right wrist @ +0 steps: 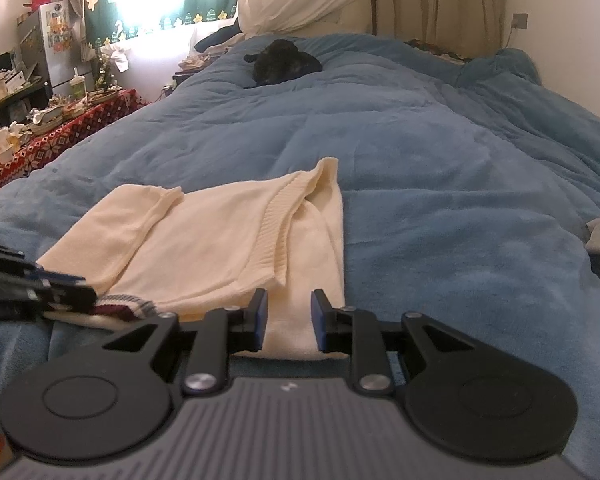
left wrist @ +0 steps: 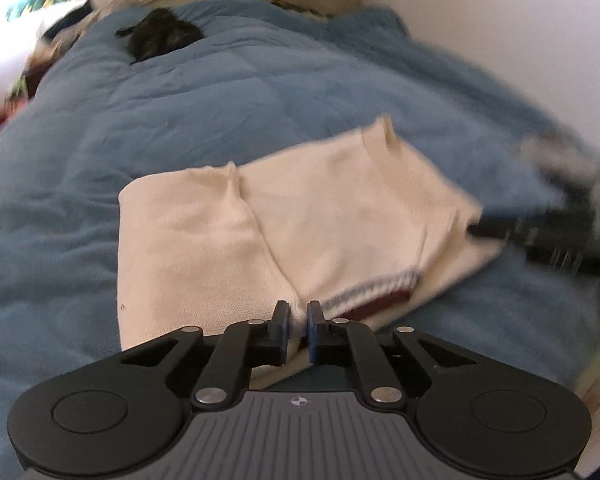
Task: Fold clothes
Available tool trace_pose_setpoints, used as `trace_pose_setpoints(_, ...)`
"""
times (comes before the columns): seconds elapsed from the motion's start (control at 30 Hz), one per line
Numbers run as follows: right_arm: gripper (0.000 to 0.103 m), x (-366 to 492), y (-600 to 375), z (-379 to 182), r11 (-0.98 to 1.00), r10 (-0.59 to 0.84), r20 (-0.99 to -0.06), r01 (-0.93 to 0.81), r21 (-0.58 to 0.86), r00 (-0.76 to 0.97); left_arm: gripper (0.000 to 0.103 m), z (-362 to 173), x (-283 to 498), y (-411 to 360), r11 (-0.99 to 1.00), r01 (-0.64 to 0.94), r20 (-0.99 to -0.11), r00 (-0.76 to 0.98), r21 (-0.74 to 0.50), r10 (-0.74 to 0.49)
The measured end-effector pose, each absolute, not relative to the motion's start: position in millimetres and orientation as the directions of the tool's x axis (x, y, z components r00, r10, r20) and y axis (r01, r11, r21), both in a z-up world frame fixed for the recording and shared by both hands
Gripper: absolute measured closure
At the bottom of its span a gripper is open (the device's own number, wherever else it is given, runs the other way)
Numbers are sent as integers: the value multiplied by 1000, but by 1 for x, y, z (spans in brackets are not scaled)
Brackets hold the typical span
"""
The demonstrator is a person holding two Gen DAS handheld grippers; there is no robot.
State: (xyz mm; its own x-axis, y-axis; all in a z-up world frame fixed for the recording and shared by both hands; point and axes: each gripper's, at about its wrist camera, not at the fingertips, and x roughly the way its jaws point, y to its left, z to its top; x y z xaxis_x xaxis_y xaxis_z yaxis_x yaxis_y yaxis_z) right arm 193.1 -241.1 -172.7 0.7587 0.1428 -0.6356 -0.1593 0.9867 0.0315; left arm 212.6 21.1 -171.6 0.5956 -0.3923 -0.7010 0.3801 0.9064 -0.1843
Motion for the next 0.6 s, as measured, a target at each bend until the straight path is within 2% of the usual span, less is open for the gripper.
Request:
trace_pose_setpoints(0.07,77,192,-242,-172,987,142,-634,-158,32,760,94,-161,214,31,898,356,-668,605,-260,-434)
trace_pose_setpoints(0.1,77,192,-242,-172,987,142,-634,-158,31,760,94,-158,214,31,897,361,-663,610,-256,-435)
trace_pose_setpoints(0.27,77,194,-242,-176,987,143,-640,-159,33,754,93,-197,220,23,891,383,-732,529,-245,-429)
trace_pose_setpoints(0.33,77,195,-242,-175,987,142,-641,-161,28,754,92,-201,217,29,883,365,-705,541,-295,-459)
trace_pose_setpoints(0.37,77,194,-242,-175,986,141,-641,-162,26,754,85,-197,217,32,876,355,-691,543,-327,-478)
trace_pose_setpoints(0.4,77,194,-241,-175,986,140,-641,-162,23,755,74,-193,215,35,864,355,-675,542,-356,-501)
trace_pose_setpoints(0.47,77,194,-242,-174,987,137,-642,-161,20,755,69,-181,209,44,845,366,-631,563,-390,-534)
trace_pose_setpoints(0.53,77,193,-242,-175,987,134,-644,-158,21,753,70,-170,203,53,842,371,-592,598,-392,-540)
trace_pose_setpoints(0.57,77,193,-242,-176,987,133,-646,-156,21,752,76,-164,201,58,850,366,-581,621,-379,-526)
trace_pose_setpoints(0.6,77,194,-242,-176,987,133,-647,-157,20,751,88,-160,202,64,859,356,-574,639,-369,-512)
